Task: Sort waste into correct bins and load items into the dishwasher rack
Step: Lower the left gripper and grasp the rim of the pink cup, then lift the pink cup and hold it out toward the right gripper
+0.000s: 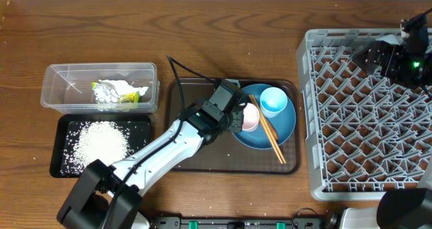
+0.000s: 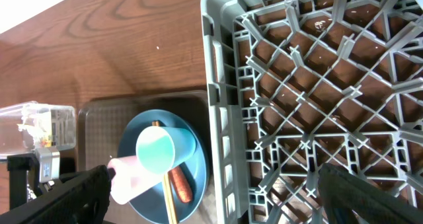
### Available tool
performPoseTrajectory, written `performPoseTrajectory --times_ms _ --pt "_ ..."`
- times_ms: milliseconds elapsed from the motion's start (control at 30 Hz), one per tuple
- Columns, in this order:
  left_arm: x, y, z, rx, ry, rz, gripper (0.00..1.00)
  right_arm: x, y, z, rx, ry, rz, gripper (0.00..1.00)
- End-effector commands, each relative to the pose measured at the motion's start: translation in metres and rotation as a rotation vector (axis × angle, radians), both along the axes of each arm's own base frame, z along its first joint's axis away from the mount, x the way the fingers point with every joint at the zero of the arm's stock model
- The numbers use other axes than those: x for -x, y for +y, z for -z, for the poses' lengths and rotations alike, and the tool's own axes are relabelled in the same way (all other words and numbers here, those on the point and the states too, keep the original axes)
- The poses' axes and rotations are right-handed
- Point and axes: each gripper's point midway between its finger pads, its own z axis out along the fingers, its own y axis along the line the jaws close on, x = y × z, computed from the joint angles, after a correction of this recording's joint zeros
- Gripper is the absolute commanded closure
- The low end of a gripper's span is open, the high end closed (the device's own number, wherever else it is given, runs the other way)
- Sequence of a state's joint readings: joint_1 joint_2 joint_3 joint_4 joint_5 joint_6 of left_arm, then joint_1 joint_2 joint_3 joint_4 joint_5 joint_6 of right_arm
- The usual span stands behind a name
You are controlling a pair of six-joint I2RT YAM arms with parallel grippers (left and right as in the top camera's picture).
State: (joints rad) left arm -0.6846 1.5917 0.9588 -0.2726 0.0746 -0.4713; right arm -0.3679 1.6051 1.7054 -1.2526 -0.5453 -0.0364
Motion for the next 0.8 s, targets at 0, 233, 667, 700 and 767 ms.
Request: performPoseTrajectory --times_ms 0,233,667,700,767 --pt "-0.003 0.000 -0.005 -0.002 -0.016 -0.005 0.94 0.000 0.004 -0.001 -0.002 -0.005 -0.011 0.01" --pt "-0.001 0.004 -0.020 -0.015 -0.059 0.040 0.94 0.000 0.004 -0.001 -0.002 -0.005 -0.011 0.01" --pt "-0.009 0.045 -0.065 -0.044 -0.163 -0.045 0.93 0.000 0.004 -0.001 -0.002 -0.005 -0.011 0.01" --pt "-0.008 0.045 -0.067 -0.030 -0.160 -0.038 0.94 0.000 0.004 -0.001 -0.002 -0.005 -0.011 0.01" --pt "-0.004 0.037 -0.071 0.017 -0.150 0.034 0.94 0.000 0.004 -0.001 -0.002 -0.005 -0.011 0.01"
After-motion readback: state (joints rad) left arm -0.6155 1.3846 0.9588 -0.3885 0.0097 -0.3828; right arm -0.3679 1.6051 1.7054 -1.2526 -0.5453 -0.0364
